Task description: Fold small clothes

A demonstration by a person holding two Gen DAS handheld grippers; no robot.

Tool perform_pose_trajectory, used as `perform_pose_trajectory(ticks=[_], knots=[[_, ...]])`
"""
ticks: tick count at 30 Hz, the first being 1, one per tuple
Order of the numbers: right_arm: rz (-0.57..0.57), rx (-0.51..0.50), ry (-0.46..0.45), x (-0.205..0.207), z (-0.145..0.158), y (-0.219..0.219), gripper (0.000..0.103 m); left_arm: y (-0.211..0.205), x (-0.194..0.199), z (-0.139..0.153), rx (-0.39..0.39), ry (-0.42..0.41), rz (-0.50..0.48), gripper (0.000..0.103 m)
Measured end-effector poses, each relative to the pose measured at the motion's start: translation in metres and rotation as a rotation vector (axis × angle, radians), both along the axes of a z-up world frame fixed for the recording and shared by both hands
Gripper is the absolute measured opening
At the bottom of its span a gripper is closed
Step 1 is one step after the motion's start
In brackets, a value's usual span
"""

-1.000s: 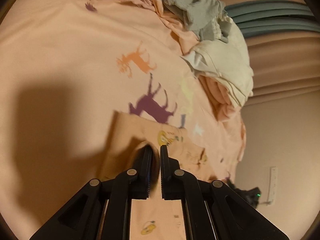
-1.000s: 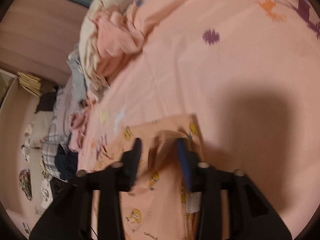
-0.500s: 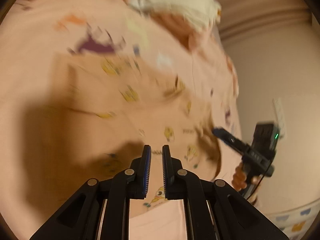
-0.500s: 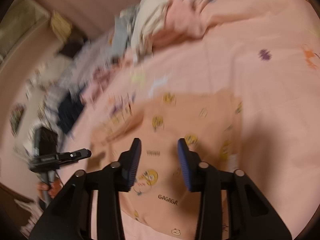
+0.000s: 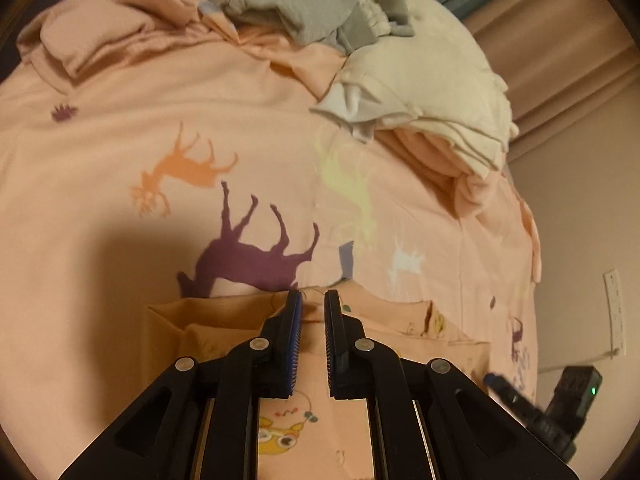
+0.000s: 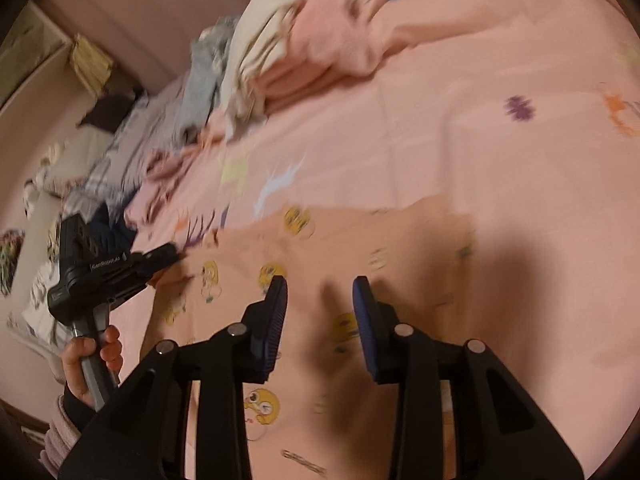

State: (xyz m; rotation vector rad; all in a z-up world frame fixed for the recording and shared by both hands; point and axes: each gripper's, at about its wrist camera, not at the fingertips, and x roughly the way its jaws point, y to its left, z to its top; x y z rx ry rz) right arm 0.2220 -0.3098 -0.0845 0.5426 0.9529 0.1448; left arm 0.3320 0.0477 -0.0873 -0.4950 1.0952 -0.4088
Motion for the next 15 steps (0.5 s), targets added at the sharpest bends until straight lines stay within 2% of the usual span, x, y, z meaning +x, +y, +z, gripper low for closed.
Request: perform_pose_trajectory(ticks=[6, 9, 15], knots=[[-0.117, -0.011, -0.032, -0.016, 0.011, -0.044, 0.039, 0.016, -0.026, 0.005, -0.027, -0.011, -0.041, 0.005], [-0.102, -0.041, -0.02, -0.015, 0.01, -0.046, 0.04, 0.019, -0.033, 0.011, -0.065, -0.018, -0.054, 0.005], [-0.071, -0.088, 0.005, -0.001, 0.001, -0.036, 0.04, 0.01, -0.029, 0.002, -0.031, 0.008, -0.086, 0.005]])
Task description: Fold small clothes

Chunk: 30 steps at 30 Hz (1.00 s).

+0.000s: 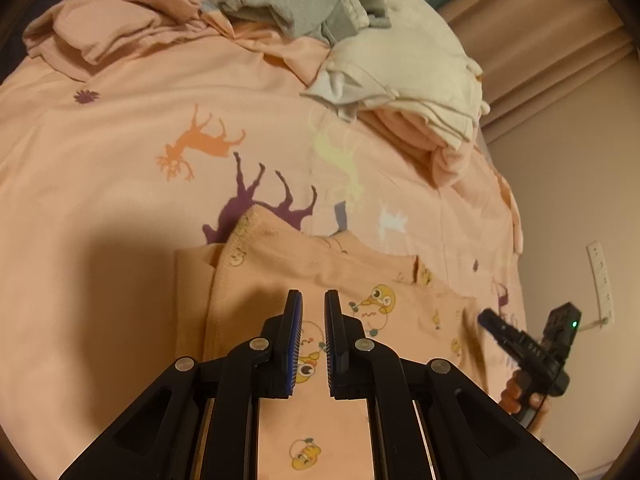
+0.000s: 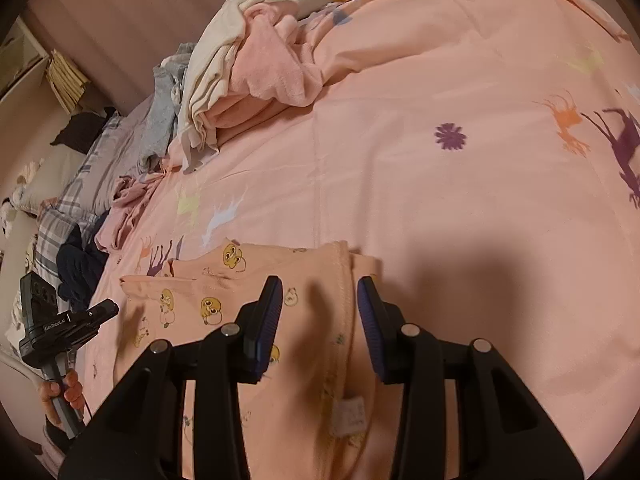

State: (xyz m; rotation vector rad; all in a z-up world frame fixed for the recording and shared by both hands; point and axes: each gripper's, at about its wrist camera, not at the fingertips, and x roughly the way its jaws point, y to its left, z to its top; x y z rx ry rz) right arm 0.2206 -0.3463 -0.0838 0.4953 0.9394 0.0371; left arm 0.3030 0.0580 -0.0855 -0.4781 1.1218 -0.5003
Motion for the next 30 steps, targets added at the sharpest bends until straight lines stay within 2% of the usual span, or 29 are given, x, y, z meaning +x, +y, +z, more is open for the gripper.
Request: perform_pose_trajectory(ticks=[4, 7, 12, 13, 16, 17, 19, 22, 27, 30], knots=[[0.004, -0.047, -0.004, 0.009, -0.002, 0.006, 0.039, -0.008, 0.008, -0.015, 0.011, 0.036, -0.009, 0.005], [0.0, -0.025, -0.02, 0.01, -0.001, 0.001, 0.038, -0.009, 0.012, -0.028, 0.021, 0.069, 0.006, 0.005], [0.033, -0.059, 0.015, 0.017, -0.008, 0.005, 0.034, -0.009, 0.012, -0.036, 0.018, 0.076, 0.002, 0.005], [0.04, -0.076, 0.023, 0.019, -0.01, 0.007, 0.03, -0.008, 0.012, -0.036, 0.019, 0.077, 0.002, 0.005], [0.066, -0.143, 0.05, 0.025, -0.016, 0.015, 0.007, -0.009, 0.013, -0.035, 0.032, 0.079, -0.003, 0.005], [0.074, -0.177, 0.055, 0.026, -0.017, 0.019, 0.005, -0.009, 0.014, -0.035, 0.038, 0.078, -0.002, 0.005], [0.064, -0.231, 0.028, 0.024, -0.013, 0.021, 0.005, -0.008, 0.014, -0.035, 0.048, 0.07, 0.0, 0.005], [-0.015, -0.23, -0.037, 0.019, -0.002, 0.007, 0.005, -0.008, 0.015, -0.037, 0.048, 0.071, 0.006, 0.005], [-0.053, -0.301, 0.019, 0.023, -0.009, 0.003, 0.006, -0.006, 0.013, -0.034, 0.059, 0.07, 0.026, 0.005], [-0.083, -0.3, 0.029, 0.013, -0.003, 0.002, 0.01, -0.008, -0.002, -0.021, 0.102, 0.039, -0.005, 0.005]])
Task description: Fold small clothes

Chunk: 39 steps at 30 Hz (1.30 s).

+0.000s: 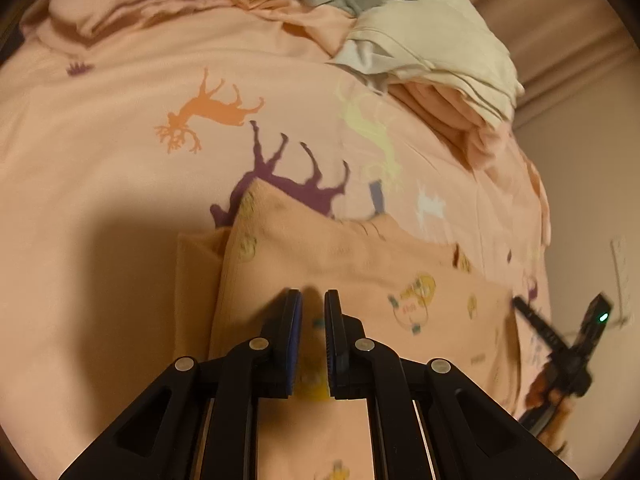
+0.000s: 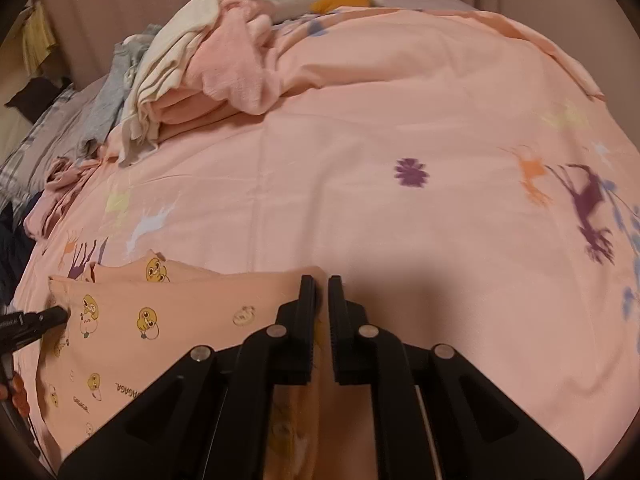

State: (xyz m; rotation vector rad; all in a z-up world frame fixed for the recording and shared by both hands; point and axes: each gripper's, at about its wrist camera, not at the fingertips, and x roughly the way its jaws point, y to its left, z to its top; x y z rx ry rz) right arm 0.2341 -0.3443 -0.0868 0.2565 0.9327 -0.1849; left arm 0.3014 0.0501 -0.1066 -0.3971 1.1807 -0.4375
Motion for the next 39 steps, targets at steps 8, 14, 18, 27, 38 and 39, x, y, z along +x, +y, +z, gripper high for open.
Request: perform_pose_trajectory(ticks=[8, 14, 18, 27, 38, 39], knots=[[0.256, 0.126, -0.09, -0.082, 0.044, 0.043, 0.015, -0.017, -0.088, 0.035, 0.047, -0.149, -0.207, 0.005], [0.338, 0.059, 0.023, -0.129, 0.015, 0.068, 0.015, -0.017, -0.132, 0.005, 0.114, -0.111, -0.256, 0.005], [0.291, -0.008, 0.132, -0.138, -0.015, 0.059, 0.011, 0.011, -0.139, -0.009, 0.023, -0.05, -0.193, 0.005], [0.258, 0.067, 0.032, -0.163, 0.008, 0.053, 0.03, 0.069, -0.153, 0.008, -0.032, -0.058, -0.009, 0.068], [0.335, 0.216, -0.042, -0.147, 0.024, 0.088, 0.039, 0.058, -0.097, -0.014, -0.201, 0.004, 0.023, 0.078], [0.34, 0.235, -0.042, -0.143, 0.023, 0.091, 0.039, 0.056, -0.093, -0.015, -0.213, 0.007, 0.019, 0.078]])
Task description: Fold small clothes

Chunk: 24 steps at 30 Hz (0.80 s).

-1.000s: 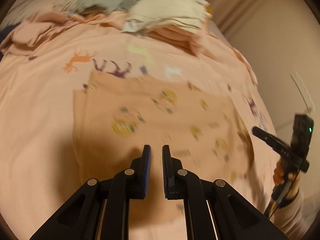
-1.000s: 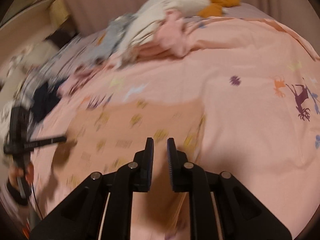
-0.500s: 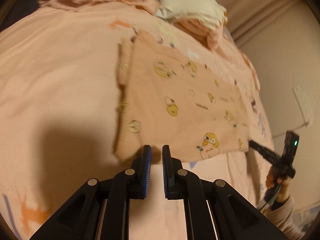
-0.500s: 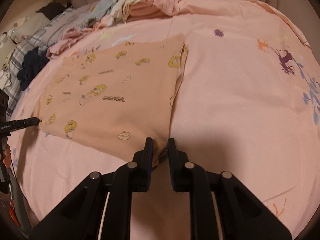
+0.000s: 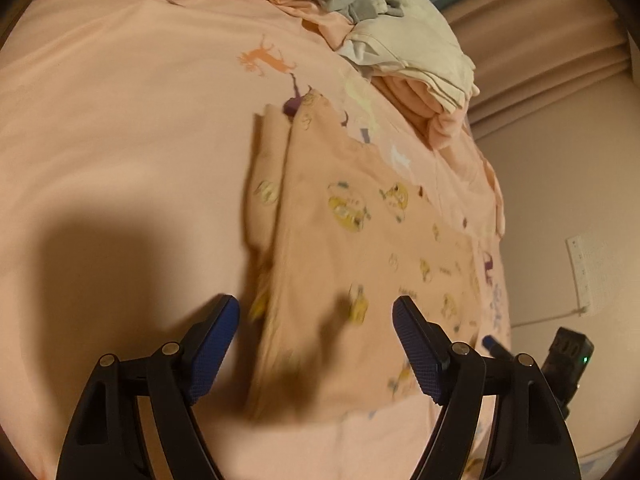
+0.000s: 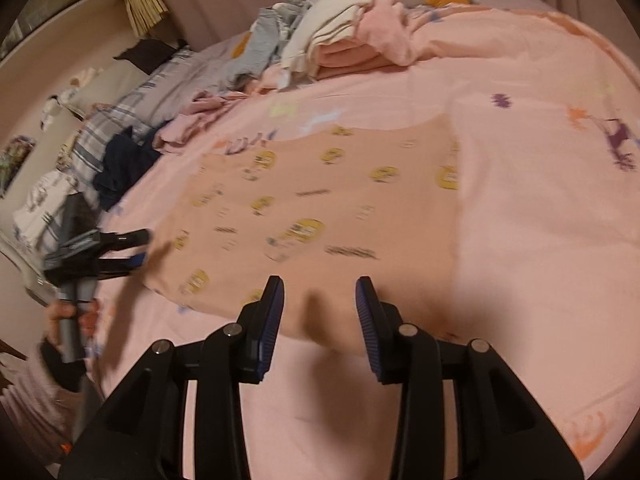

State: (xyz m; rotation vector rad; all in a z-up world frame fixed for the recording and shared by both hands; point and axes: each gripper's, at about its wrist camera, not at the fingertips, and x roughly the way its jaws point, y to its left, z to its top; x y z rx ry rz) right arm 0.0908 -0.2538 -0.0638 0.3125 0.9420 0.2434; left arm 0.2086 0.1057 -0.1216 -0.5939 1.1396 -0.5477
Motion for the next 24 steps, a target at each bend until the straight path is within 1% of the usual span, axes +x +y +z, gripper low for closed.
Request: perform_pose_trajectory(ticks=[2, 4, 8, 10, 11, 12, 13, 14, 15, 17, 18, 20, 22, 24], knots=[[0.009, 0.036, 0.007, 0.011, -0.004, 0.008, 0.038, -0.009, 0.013, -0.004, -0.046, 0.015, -0.019, 0.078], [0.027, 0.059, 0.012, 0.025, -0.008, 0.017, 0.038, -0.013, 0.023, -0.006, -0.069, 0.022, -0.029, 0.078], [0.052, 0.068, 0.023, 0.06, -0.016, 0.039, 0.038, -0.024, 0.041, -0.008, -0.139, 0.037, -0.048, 0.078], [0.058, 0.066, 0.028, 0.08, -0.019, 0.049, 0.038, -0.028, 0.046, -0.008, -0.14, 0.04, -0.05, 0.077], [0.063, 0.064, 0.031, 0.089, -0.02, 0.054, 0.038, -0.03, 0.046, -0.008, -0.131, 0.039, -0.053, 0.072], [0.066, 0.056, 0.032, 0.099, -0.021, 0.06, 0.038, -0.032, 0.046, -0.006, -0.105, 0.033, -0.054, 0.066], [0.069, 0.043, 0.035, 0.111, -0.022, 0.067, 0.038, -0.033, 0.046, -0.005, -0.069, 0.034, -0.055, 0.049], [0.073, 0.033, 0.043, 0.12, -0.023, 0.072, 0.035, -0.033, 0.045, -0.006, -0.042, 0.042, -0.051, 0.034], [0.076, 0.017, 0.051, 0.131, -0.026, 0.08, 0.034, -0.031, 0.045, -0.007, -0.033, 0.048, -0.048, 0.03], [0.077, -0.001, 0.075, 0.148, -0.032, 0.087, 0.025, -0.026, 0.045, -0.009, -0.027, 0.052, -0.037, 0.023], [0.074, -0.014, 0.087, 0.156, -0.036, 0.091, 0.023, -0.024, 0.045, -0.009, -0.023, 0.049, -0.036, 0.021], [0.062, -0.064, 0.116, 0.167, -0.045, 0.098, 0.014, -0.024, 0.044, -0.008, 0.004, 0.037, -0.041, 0.018], [0.063, -0.095, 0.119, 0.171, -0.048, 0.101, 0.011, -0.026, 0.043, -0.008, 0.025, 0.035, -0.04, 0.017], [0.066, -0.118, 0.126, 0.171, -0.046, 0.102, 0.011, -0.026, 0.043, -0.008, 0.026, 0.043, -0.034, 0.017]])
